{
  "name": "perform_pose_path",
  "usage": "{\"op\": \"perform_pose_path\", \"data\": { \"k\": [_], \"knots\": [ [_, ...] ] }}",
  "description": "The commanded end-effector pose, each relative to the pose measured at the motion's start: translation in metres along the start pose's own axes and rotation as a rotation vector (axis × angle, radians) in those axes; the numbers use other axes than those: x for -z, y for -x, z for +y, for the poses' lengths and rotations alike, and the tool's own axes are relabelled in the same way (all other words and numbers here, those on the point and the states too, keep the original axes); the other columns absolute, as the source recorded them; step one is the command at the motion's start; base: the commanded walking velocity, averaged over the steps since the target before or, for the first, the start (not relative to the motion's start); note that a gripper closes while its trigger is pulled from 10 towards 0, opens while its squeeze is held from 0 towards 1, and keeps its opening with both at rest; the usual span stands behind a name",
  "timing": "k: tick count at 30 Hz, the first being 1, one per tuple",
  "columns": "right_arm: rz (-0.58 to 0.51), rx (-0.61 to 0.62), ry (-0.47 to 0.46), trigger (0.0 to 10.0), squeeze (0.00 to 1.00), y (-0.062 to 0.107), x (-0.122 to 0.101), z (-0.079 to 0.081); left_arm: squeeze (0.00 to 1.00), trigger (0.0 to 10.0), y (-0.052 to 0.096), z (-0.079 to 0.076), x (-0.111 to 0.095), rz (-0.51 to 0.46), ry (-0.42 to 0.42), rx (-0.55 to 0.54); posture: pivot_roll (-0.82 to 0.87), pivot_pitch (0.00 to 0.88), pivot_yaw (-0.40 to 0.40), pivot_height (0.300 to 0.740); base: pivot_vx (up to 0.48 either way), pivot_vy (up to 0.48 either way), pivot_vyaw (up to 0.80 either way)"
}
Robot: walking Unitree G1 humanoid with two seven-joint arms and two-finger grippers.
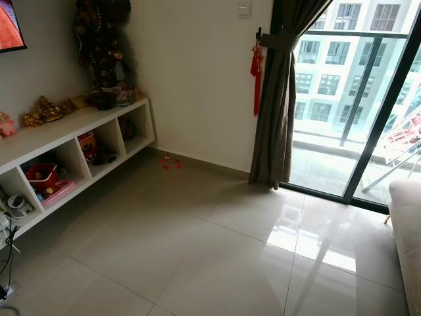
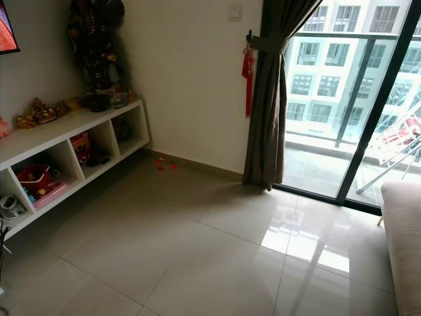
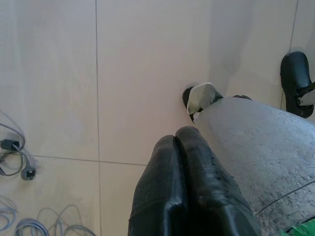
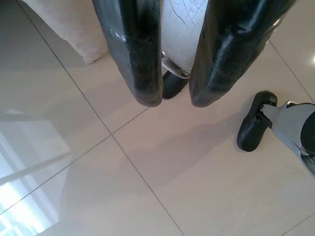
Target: Move the pillow to the sofa from floor
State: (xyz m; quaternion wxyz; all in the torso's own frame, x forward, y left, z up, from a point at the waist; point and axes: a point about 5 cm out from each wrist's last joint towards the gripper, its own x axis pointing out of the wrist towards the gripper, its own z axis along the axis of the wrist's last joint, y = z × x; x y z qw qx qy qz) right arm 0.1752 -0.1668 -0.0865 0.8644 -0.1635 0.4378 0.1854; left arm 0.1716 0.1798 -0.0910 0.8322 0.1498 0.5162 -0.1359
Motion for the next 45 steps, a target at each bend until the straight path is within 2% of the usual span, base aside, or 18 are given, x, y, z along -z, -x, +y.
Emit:
{"op": "perform_pose_path", "data": {
  "k": [1, 11, 19, 21, 22, 24, 26, 27, 29, 30, 31, 34, 38, 40, 41, 44, 45],
  "knots": [
    [0.013, -0.009, -0.137, 10.0, 0.0, -0.002, -0.009, -0.012, 0.0, 10.0, -0.003, -0.074, -0.092, -0.064, 0.166, 0.231, -0.02, 0.0, -0.008, 0.74, 0.0, 0.0, 0.0],
    [-0.015, 0.025, -0.128, 10.0, 0.0, -0.001, -0.013, -0.02, 0.0, 10.0, -0.002, -0.077, -0.1, -0.082, 0.137, 0.225, -0.02, 0.0, -0.005, 0.74, 0.0, 0.0, 0.0],
    [-0.111, 0.114, -0.118, 10.0, 0.0, -0.001, -0.028, -0.027, 0.0, 10.0, -0.001, -0.071, -0.106, -0.133, 0.078, 0.182, -0.02, 0.0, 0.004, 0.74, 0.0, 0.0, 0.0],
    [-0.292, 0.199, -0.17, 10.0, 0.0, 0.003, -0.053, -0.042, 0.0, 10.0, 0.0, -0.053, -0.116, -0.242, 0.134, 0.111, -0.02, 0.0, 0.004, 0.74, 0.0, 0.0, 0.0],
    [-0.292, 0.199, -0.17, 10.0, 0.0, 0.003, -0.053, -0.042, 0.0, 10.0, 0.0, -0.053, -0.116, -0.242, 0.134, 0.111, -0.02, 0.0, 0.004, 0.74, 0.0, 0.0, 0.0],
    [-0.453, 0.28, -0.215, 10.0, 0.0, 0.011, -0.073, -0.058, 0.0, 10.0, 0.002, -0.036, -0.119, -0.337, 0.186, 0.067, -0.01, 0.0, 0.003, 0.74, 0.0, 0.0, 0.0],
    [-0.55, 0.296, -0.235, 10.0, 0.0, 0.018, -0.082, -0.066, 0.0, 10.0, 0.004, -0.024, -0.115, -0.387, 0.228, 0.042, 0.0, 0.0, 0.003, 0.74, 0.0, 0.0, 0.0],
    [-0.55, 0.296, -0.235, 10.0, 0.0, 0.018, -0.082, -0.066, 0.0, 10.0, 0.004, -0.024, -0.115, -0.387, 0.228, 0.042, 0.0, 0.0, 0.003, 0.74, 0.0, 0.0, 0.0],
    [-0.624, 0.256, -0.248, 10.0, 0.0, 0.024, -0.086, -0.069, 0.0, 10.0, 0.006, -0.015, -0.115, -0.424, 0.255, 0.018, 0.01, 0.0, 0.002, 0.74, 0.0, 0.0, 0.0],
    [-0.66, 0.252, -0.229, 10.0, 0.0, 0.028, -0.088, -0.071, 0.0, 10.0, 0.008, -0.012, -0.119, -0.453, 0.232, 0.01, 0.02, 0.0, -0.003, 0.74, 0.0, 0.0, 0.0],
    [-0.66, 0.252, -0.229, 10.0, 0.0, 0.028, -0.088, -0.071, 0.0, 10.0, 0.008, -0.012, -0.119, -0.453, 0.232, 0.01, 0.02, 0.0, -0.003, 0.74, 0.0, 0.0, 0.0],
    [-0.71, 0.242, -0.137, 10.0, 0.0, 0.036, -0.092, -0.073, 0.0, 10.0, 0.014, -0.001, -0.133, -0.536, 0.205, -0.016, 0.02, 0.0, -0.009, 0.74, 0.0, 0.0, 0.0],
    [-0.724, 0.223, -0.14, 10.0, 0.0, 0.038, -0.093, -0.073, 0.0, 10.0, 0.017, 0.003, -0.136, -0.56, 0.218, -0.027, 0.03, 0.0, -0.01, 0.74, 0.0, 0.0, 0.0],
    [-0.762, 0.2, -0.129, 10.0, 0.0, 0.043, -0.093, -0.072, 0.0, 10.0, 0.024, 0.018, -0.145, -0.644, 0.279, -0.076, 0.04, 0.0, -0.017, 0.74, 0.0, 0.0, 0.0],
    [-0.791, 0.19, -0.12, 10.0, 0.0, 0.048, -0.094, -0.072, 0.0, 10.0, 0.031, 0.028, -0.15, -0.717, 0.319, -0.096, 0.05, 0.0, -0.019, 0.74, 0.0, 0.0, 0.0],
    [-0.815, 0.181, -0.112, 10.0, 0.0, 0.052, -0.095, -0.07, 0.0, 10.0, 0.038, 0.035, -0.153, -0.775, 0.338, -0.115, 0.05, 0.0, -0.019, 0.74, 0.0, 0.0, 0.0],
    [-0.84, 0.166, -0.102, 10.0, 0.0, 0.058, -0.096, -0.068, 0.0, 10.0, 0.046, 0.041, -0.155, -0.848, 0.337, -0.127, 0.05, 0.0, -0.02, 0.74, 0.0, 0.0, 0.0]
  ]
}}
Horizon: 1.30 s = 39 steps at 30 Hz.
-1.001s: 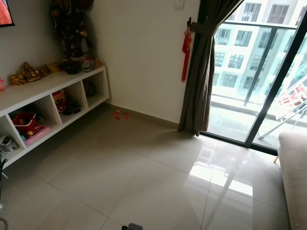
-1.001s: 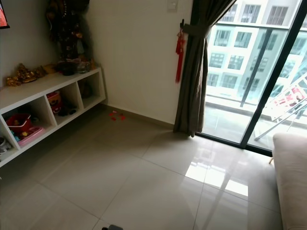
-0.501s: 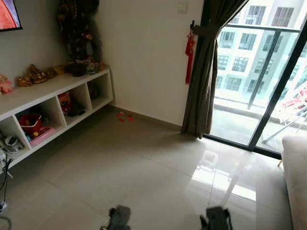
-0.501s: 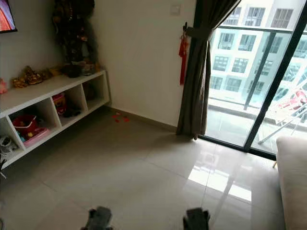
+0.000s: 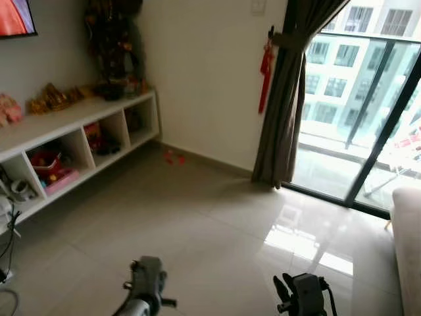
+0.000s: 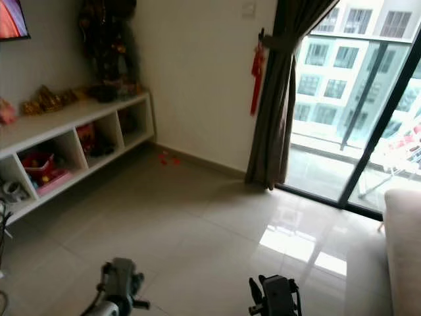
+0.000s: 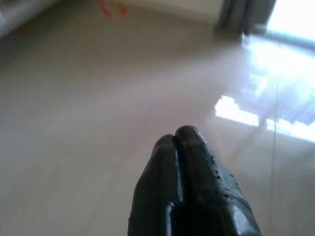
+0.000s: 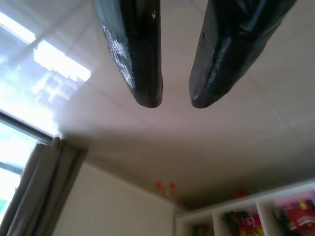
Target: Move the pillow to the sofa from floor
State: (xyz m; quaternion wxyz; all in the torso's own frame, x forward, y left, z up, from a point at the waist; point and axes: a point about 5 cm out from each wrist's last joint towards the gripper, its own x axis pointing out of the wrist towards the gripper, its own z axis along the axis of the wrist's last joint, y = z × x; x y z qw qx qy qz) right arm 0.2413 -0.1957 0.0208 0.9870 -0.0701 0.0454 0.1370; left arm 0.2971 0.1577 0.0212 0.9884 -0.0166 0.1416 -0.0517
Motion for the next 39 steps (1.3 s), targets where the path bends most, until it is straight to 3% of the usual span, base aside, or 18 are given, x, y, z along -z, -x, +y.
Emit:
{"op": "perform_pose_path", "data": {
  "k": [1, 4, 8, 17, 27, 34, 39],
  "knots": [
    [-0.035, -0.035, -0.003, 10.0, 0.0, 0.004, -0.007, 0.005, 0.0, 10.0, 0.007, 0.005, -0.007, -0.078, 0.032, 0.003, 0.05, 0.0, -0.02, 0.74, 0.0, 0.0, 0.0],
    [-0.089, -0.066, 0.02, 10.0, 0.0, 0.014, -0.018, 0.011, 0.0, 10.0, 0.018, 0.007, -0.023, -0.185, 0.046, 0.042, 0.05, 0.0, -0.013, 0.74, 0.0, 0.0, 0.0],
    [-0.11, -0.044, 0.017, 10.0, 0.0, 0.015, -0.022, 0.009, 0.0, 10.0, 0.021, 0.006, -0.027, -0.201, 0.042, 0.05, 0.05, 0.0, -0.009, 0.74, 0.0, 0.0, 0.0],
    [-0.079, 0.025, -0.073, 10.0, 0.0, 0.018, -0.02, 0.014, 0.0, 10.0, 0.025, -0.013, -0.02, -0.134, 0.037, 0.079, 0.05, 0.0, 0.0, 0.74, 0.0, 0.0, -0.44],
    [-0.064, 0.031, -0.085, 10.0, 0.0, 0.018, -0.018, 0.013, 0.0, 10.0, 0.026, -0.018, -0.021, -0.123, 0.049, 0.092, 0.05, 0.0, -0.003, 0.74, 0.0, 0.0, -0.8],
    [-0.053, 0.006, -0.088, 10.0, 0.0, 0.008, -0.019, 0.018, 0.0, 10.0, 0.024, -0.021, -0.024, -0.116, 0.042, 0.092, 0.07, 0.0, -0.008, 0.74, 0.0, 0.0, -0.8],
    [-0.032, -0.004, -0.082, 10.0, 0.0, 0.009, -0.014, 0.02, 0.0, 10.0, 0.024, -0.021, -0.023, -0.105, 0.047, 0.091, 0.07, 0.0, -0.007, 0.74, 0.0, 0.471, -0.8]
  ]
}}
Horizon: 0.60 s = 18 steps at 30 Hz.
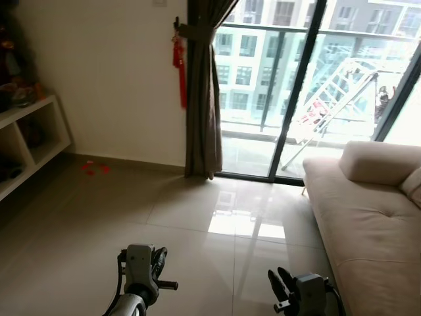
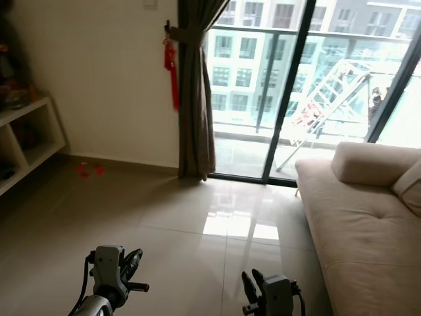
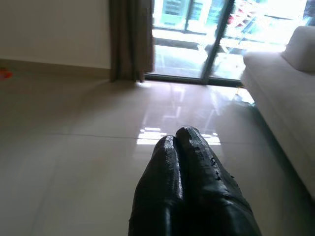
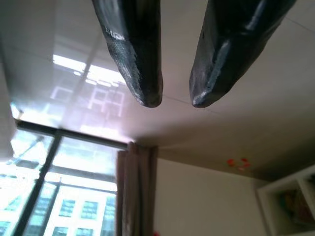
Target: Move the pillow to the sofa from floor
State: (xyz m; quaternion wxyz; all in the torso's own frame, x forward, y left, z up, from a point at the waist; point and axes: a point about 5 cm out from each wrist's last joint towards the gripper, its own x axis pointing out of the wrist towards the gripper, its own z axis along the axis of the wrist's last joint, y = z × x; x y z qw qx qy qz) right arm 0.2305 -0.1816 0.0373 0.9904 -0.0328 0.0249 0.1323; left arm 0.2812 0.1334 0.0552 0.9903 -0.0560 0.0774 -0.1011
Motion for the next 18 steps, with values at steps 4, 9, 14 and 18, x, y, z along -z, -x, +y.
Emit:
{"op": "perform_pose_path", "data": {
  "k": [4, 9, 14, 18],
  "knots": [
    [0.033, -0.013, -0.011, 10.0, 0.0, 0.0017, 0.0079, 0.0059, 0.0, 10.0, 0.0034, 0.0054, 0.0027, 0.019, -0.032, 0.001, 0.06, 0.0, -0.002, 0.74, 0.0, 0.0, -0.8],
    [0.036, -0.008, -0.013, 10.0, 0.0, 0.0011, 0.0093, 0.0057, 0.0, 10.0, 0.0024, 0.0048, 0.0029, 0.024, -0.034, 0.002, 0.06, 0.0, 0.001, 0.74, 0.0, 0.0, -0.8],
    [0.04, -0.003, -0.015, 10.0, 0.0, 0.0007, 0.011, 0.005, 0.0, 10.0, 0.0011, 0.0023, 0.0026, 0.026, -0.031, 0.007, 0.05, 0.0, 0.002, 0.74, 0.0, 0.0, -0.79],
    [0.043, -0.001, -0.014, 10.0, 0.0, 0.0003, 0.0125, 0.0044, 0.0, 10.0, 0.0004, 0.0009, 0.0033, 0.029, -0.029, 0.007, 0.05, 0.0, 0.002, 0.74, 0.0, 0.0, -0.79]
  ]
}}
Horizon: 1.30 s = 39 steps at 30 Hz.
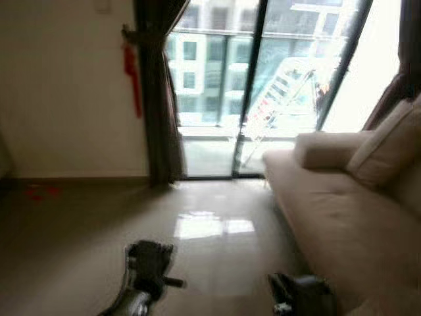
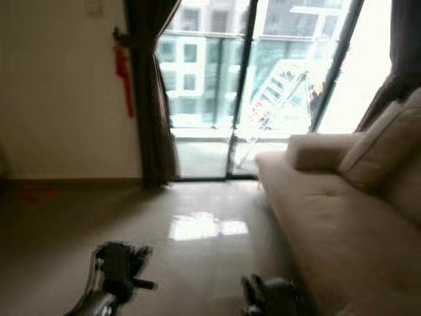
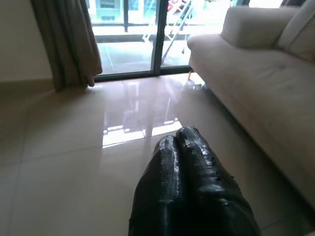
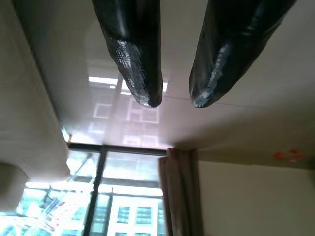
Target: Move the pillow to the sofa from floor
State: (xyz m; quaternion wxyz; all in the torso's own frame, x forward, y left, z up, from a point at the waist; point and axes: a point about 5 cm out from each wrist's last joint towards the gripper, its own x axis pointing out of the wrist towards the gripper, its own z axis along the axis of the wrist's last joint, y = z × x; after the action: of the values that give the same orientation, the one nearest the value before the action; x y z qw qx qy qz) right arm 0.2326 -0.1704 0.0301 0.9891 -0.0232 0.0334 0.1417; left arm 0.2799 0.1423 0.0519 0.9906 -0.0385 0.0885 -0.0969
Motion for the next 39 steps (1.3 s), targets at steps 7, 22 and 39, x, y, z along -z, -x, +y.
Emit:
{"op": "perform_pose_path", "data": {
  "k": [7, 22, 39],
  "knots": [
    [0.034, 0.024, 0.003, 10.0, 0.0, 0.0056, 0.0086, -0.0066, 0.0, 10.0, -0.0027, -0.0081, 0.0014, 0.011, 0.013, 0.018, 0.05, 0.0, 0.004, 0.74, 0.0, 0.0, -0.79],
    [0.024, 0.027, 0.0, 10.0, 0.0, 0.0045, 0.0081, -0.0039, 0.0, 10.0, -0.0014, -0.0096, 0.0027, 0.017, 0.005, 0.033, 0.05, 0.0, 0.011, 0.74, 0.0, 0.032, -0.79],
    [0.013, 0.026, 0.005, 10.0, 0.0, 0.002, 0.0049, -0.0032, 0.0, 10.0, -0.0035, -0.0116, 0.0035, 0.019, 0.012, 0.036, 0.05, 0.0, 0.009, 0.74, 0.0, 0.0, -0.79]
  ]
}}
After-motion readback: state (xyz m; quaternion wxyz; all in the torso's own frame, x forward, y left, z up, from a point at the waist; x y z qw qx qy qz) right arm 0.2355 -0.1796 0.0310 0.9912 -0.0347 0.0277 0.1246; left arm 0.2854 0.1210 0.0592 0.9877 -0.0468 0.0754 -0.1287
